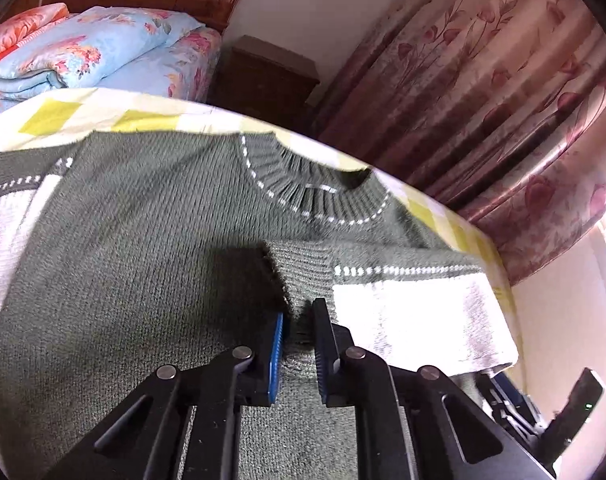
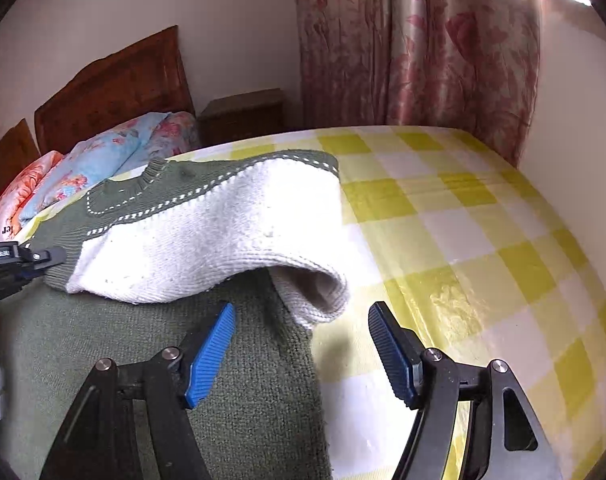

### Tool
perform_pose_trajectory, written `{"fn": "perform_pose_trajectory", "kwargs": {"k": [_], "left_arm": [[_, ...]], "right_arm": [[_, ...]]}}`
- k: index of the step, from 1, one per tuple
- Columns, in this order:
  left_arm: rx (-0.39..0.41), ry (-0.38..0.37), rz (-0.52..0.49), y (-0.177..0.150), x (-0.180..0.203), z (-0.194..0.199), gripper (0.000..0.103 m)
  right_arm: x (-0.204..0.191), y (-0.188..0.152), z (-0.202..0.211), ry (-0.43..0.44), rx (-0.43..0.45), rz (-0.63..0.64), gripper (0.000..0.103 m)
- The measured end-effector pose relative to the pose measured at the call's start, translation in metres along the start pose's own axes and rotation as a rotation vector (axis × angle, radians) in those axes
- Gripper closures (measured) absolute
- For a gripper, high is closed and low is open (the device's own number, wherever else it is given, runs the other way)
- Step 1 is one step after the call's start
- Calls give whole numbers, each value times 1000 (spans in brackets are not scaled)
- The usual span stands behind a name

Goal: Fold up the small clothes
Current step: 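Lay the held sleeve across the sweater body and open the right tool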

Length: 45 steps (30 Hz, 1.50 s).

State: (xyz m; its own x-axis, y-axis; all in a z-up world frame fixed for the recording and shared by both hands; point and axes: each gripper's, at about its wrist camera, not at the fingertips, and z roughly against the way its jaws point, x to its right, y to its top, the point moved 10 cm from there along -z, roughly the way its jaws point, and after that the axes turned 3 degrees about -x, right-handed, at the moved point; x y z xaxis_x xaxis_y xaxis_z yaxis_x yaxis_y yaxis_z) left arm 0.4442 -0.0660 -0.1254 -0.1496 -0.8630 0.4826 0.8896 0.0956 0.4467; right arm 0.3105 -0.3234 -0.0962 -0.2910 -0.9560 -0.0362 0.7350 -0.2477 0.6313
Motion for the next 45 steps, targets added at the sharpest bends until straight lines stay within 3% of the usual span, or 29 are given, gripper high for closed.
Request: {"fn": "perform_pose_trajectory", "kwargs": {"k": [3,7,10,14,21,29,31,32,34,35,37,38,40,42,43,45], "left_arm": [[111,-87,10,17,8,47,96],[217,-72,3,23,-5,97,96],[212,-5,43,16,-44,102,96],[129,22,123,-10,-85,78,96],[157,67,162,-32,-105,68,96],[175,213,127,-44,-113,68,96],[277,373,141,-39,-119,93,96],[344,403,149,-36,-115,109,96],[410,390,121,-29,-96,125,92],[408,361,69,-25,-81,123,82],[353,267,-52,-20,-47,101,75],[306,226,-98,-21,-36,84,75],[230,239,-156,-24,-31,51,75],[114,256,-150,-34,-45,18,77],[152,225,-141,-29,-44,25,75],[137,208,-103,-29,-52,23,77]], "right_arm": [[5,0,-5,7,-20,-25,0],[14,1,-7,17,-7,-78,0],[16,2,-10,17,-16,-86,0],[14,0,-15,-14,-33,-61,0],[9,-2,-17,-37,-50,-37,0],[5,-4,-18,-67,-58,-7,0],[5,-4,-18,-62,-62,-7,0],[4,-4,-18,-57,-61,-6,0],[0,-4,-15,-46,-48,5,0],[-1,-4,-13,-45,-34,13,0],[-6,-4,-8,-37,-17,33,0],[-9,-4,-7,-25,-15,43,0],[-15,-8,-3,14,-18,63,0],[-17,-13,2,71,-27,64,0],[-16,-13,7,104,-16,50,0],[-13,-6,24,193,52,11,0]]}}
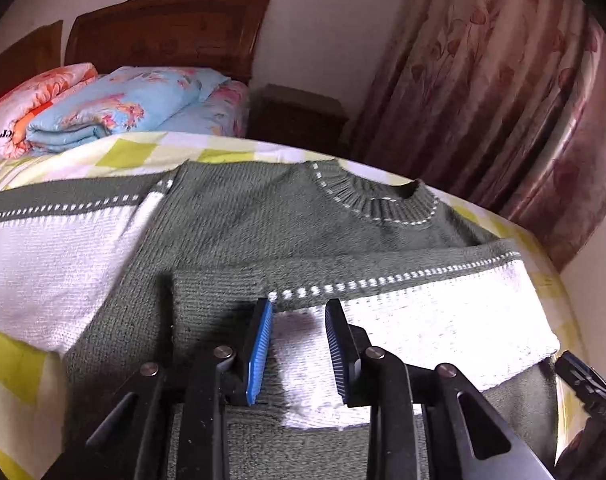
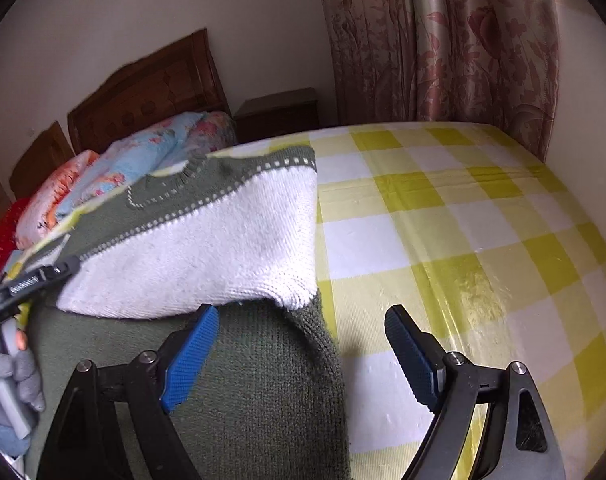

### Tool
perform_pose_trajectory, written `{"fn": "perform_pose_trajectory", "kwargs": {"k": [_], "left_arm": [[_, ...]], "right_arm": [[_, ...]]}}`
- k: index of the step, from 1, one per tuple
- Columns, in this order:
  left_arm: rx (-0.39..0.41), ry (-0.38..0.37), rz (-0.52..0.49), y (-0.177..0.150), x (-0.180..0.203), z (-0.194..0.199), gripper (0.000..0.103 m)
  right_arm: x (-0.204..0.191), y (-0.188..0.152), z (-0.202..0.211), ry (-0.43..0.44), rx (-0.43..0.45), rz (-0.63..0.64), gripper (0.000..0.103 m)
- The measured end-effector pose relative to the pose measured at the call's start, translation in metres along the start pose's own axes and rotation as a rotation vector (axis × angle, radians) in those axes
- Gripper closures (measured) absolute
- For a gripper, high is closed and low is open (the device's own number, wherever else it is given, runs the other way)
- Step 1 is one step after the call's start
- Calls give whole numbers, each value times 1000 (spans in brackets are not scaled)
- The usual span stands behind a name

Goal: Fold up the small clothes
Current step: 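Lay the held sleeve across the sweater body and open the right tool, then grasp the other sleeve's green cuff with the left tool and lift it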

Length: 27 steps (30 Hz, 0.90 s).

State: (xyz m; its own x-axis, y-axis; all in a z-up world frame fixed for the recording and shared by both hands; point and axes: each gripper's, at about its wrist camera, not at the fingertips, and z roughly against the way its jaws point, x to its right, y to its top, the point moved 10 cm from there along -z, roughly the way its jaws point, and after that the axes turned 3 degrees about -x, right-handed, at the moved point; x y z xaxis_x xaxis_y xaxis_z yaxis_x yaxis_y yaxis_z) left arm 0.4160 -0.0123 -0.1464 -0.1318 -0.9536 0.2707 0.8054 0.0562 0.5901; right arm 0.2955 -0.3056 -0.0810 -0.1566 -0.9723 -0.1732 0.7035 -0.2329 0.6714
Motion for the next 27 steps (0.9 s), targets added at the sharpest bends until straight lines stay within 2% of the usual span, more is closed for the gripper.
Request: {"fn": "perform_pose_trajectory", "kwargs": {"k": [2,4,6,8,12,14,15,16,17,23,25,27], "left_arm": [[12,-23,23,-2,-2,2,77],[15,15,-3,-4,1,1,77],[15,36,-20,-5,4,0,77],[17,17,-4,-3,1,0,77],[22,-19,28,-1,-3,2,77],[22,-17,26,-2,-3,2,77],[23,-20,29,-1,-3,2,77],[22,-24,31,-1,-3,2,77],[23,-26,32,-1,-3,2,77],[24,-40,42,0,-4,2,77],[24,-46,44,0,-5,2,77],[24,-51,46,-1,-7,2,77]], "right_arm": [[-5,21,12,65,72,4,0],[-16,50,10,75,92,54,0],[-36,77,-11,103,42,115,0],[-56,99,-42,153,-19,144,0],[-82,121,-102,241,-142,107,0],[-90,120,-133,272,-248,68,0],[-86,112,-151,225,-323,53,0],[-79,108,-164,157,-358,52,0],[-78,113,-168,110,-336,73,0],[-73,121,-191,-87,-368,106,0],[-69,127,-198,-114,-375,112,0],[-70,129,-200,-88,-394,86,0]]}}
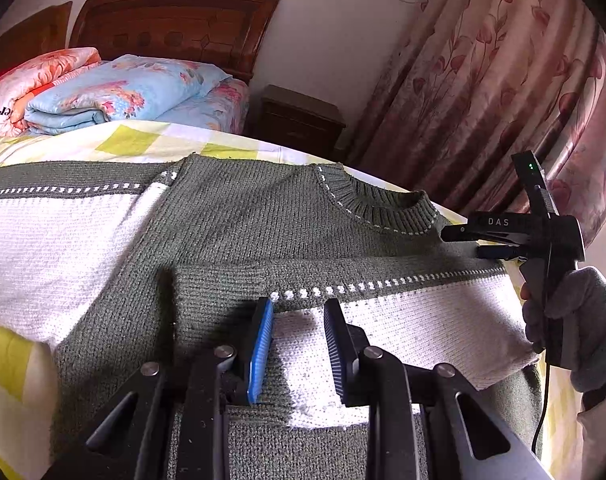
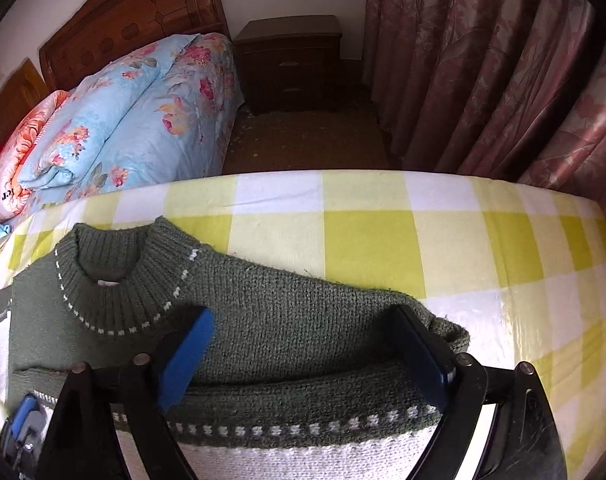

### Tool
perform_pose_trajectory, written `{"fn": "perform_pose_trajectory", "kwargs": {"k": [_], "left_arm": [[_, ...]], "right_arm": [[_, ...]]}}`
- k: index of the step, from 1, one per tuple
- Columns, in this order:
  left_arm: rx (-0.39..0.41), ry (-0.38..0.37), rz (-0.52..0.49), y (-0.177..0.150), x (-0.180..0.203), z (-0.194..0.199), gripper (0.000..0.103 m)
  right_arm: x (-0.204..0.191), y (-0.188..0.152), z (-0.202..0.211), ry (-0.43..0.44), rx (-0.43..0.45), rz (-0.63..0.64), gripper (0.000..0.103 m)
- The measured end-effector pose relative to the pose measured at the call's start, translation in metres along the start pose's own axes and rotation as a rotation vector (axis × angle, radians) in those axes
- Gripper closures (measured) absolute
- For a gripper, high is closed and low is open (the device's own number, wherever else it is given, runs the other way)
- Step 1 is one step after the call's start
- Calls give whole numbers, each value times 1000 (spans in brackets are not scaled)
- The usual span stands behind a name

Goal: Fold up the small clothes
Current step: 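Grasp the other sleeve's green cuff with the left tool and lift it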

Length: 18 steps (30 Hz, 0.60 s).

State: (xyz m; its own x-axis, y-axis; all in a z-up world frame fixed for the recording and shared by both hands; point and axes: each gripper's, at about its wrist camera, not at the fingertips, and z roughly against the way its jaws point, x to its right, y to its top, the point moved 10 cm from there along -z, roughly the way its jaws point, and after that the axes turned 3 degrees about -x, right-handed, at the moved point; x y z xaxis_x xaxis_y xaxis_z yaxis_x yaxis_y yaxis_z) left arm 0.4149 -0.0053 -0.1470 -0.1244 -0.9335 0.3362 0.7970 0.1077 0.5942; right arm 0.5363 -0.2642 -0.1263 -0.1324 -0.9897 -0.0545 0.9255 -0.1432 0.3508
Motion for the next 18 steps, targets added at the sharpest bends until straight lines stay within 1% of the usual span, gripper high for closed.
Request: {"fn": "perform_pose_trajectory", "kwargs": {"k": [2,4,6,7,8,9,10,11,12,13,14,15,16,17,18], "left_arm": [[1,-6,3,0,-2,1,77],[1,-10,7,0,-2,1,77],[2,-10,8,1,-2,1,77],[2,-11,8,1,-2,1,77],[2,-13,9,1,-2,1,77],[2,-15,11,1,-2,1,77],[1,-18,11,1,-2,1,77],[1,-18,11,1,-1,1,77],[1,-17,11,1,-1,1,77],[1,-20,13,1,-1,1,77],[2,-21,14,1,-2,1,77],[2,-21,15,1,-1,1,77],[2,-22,17,1,-1,1,77],[2,-24,19,1,-2,1,77],[3,-26,21,2,-2,1,77]], "right_arm": [[1,-2,10,69,-1,-35,0],[6,-8,31,118,51,-61,0],[0,-23,49,169,90,-34,0],[-5,-31,52,189,88,-7,0],[-7,-39,49,184,74,17,0],[-2,-48,40,145,49,19,0],[4,-50,31,116,42,19,0],[4,-49,32,130,76,36,0],[2,-47,32,158,73,31,0],[3,-45,32,163,71,14,0],[4,-43,34,149,68,-3,0],[6,-45,39,114,69,-16,0],[4,-49,49,75,80,-12,0],[-3,-55,62,67,114,17,0],[-13,-63,75,88,157,48,0]]}}
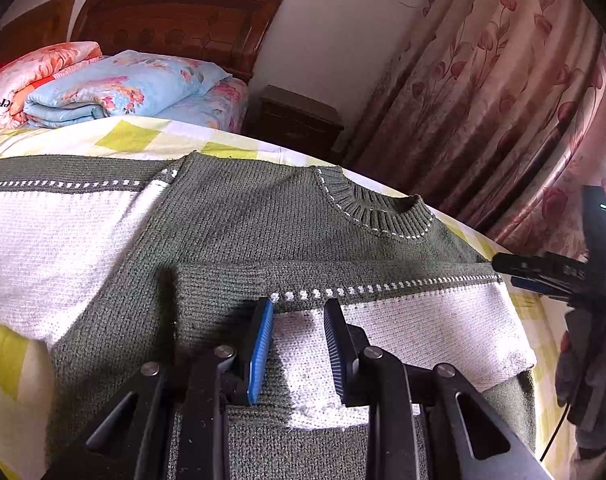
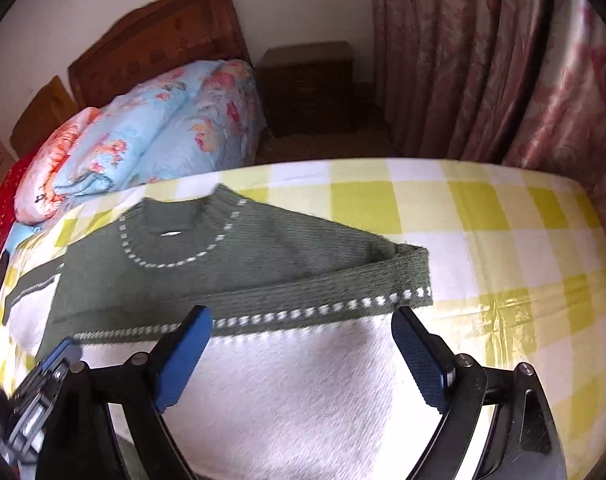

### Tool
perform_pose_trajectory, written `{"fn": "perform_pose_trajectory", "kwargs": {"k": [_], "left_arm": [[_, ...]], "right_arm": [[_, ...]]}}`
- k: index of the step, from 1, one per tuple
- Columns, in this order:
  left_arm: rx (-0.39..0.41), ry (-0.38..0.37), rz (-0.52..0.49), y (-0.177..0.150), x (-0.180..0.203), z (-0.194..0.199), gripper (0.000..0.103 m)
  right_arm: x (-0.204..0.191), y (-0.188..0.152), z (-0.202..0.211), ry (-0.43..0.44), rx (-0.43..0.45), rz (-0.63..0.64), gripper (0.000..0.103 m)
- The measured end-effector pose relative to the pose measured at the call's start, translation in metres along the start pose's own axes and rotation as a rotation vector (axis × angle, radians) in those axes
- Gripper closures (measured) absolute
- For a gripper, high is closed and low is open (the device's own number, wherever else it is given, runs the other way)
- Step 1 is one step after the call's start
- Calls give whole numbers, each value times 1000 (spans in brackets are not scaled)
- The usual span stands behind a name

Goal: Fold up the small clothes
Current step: 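Grasp the other sleeve's green cuff with the left tool and lift it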

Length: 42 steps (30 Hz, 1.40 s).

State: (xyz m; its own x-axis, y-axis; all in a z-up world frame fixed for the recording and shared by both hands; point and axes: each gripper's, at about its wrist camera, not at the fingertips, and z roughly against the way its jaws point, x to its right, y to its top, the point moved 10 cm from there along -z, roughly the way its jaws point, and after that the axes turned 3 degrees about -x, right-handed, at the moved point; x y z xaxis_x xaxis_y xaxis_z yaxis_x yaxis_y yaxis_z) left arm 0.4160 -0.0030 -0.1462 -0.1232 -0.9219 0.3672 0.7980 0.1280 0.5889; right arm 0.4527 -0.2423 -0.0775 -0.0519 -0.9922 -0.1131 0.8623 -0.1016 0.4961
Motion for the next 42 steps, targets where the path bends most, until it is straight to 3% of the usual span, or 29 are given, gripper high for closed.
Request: {"fn": "perform_pose_trajectory", "kwargs": {"k": [2,5,6,8,10,13,15,17,23,25,26,30,31,32,33,36,39,42], "left_arm": [[0,-5,5,0,0,0,77],[1,-19,16,0,-1,0,76],[1,-27,21,0,-1,1,76],[0,-56,35,0,-2,3,74],[6,-101,84,1,-7,8,74],[99,-165,204,12,-31,42,74],[204,-202,318,19,-67,79,74],[274,-187,439,23,-120,108,72],[366,21,868,2,-323,153,71],[334,85,948,-5,-369,153,72],[330,76,975,-4,-384,151,74],[319,111,972,19,-413,142,74],[320,110,963,25,-415,139,77],[306,116,947,29,-414,135,90],[286,135,928,31,-410,131,95],[378,142,798,49,-375,152,94],[448,88,607,78,-294,174,94],[436,-46,375,105,-179,170,94]], "right_arm": [[-23,-23,6,10,9,70,0],[-24,-62,-26,-89,-93,179,0],[-23,-58,-26,-77,-24,174,0],[-18,-58,-23,-100,-32,145,0],[-22,-56,-9,-150,16,131,0],[-34,-67,2,-163,69,163,0],[-24,-82,-11,-183,34,156,0],[-19,-78,-7,-111,71,102,0],[-23,-74,-12,-119,77,112,0],[-23,-74,-11,-113,79,109,0],[-23,-74,-12,-117,79,111,0],[-19,-81,-3,-115,83,110,0],[-19,-82,-3,-114,83,109,0],[-19,-82,-2,-113,85,109,0],[-19,-82,-1,-110,87,107,0],[-16,-82,7,-84,126,79,0],[-7,-79,30,-29,230,17,0],[7,-76,54,53,341,-78,0]]}}
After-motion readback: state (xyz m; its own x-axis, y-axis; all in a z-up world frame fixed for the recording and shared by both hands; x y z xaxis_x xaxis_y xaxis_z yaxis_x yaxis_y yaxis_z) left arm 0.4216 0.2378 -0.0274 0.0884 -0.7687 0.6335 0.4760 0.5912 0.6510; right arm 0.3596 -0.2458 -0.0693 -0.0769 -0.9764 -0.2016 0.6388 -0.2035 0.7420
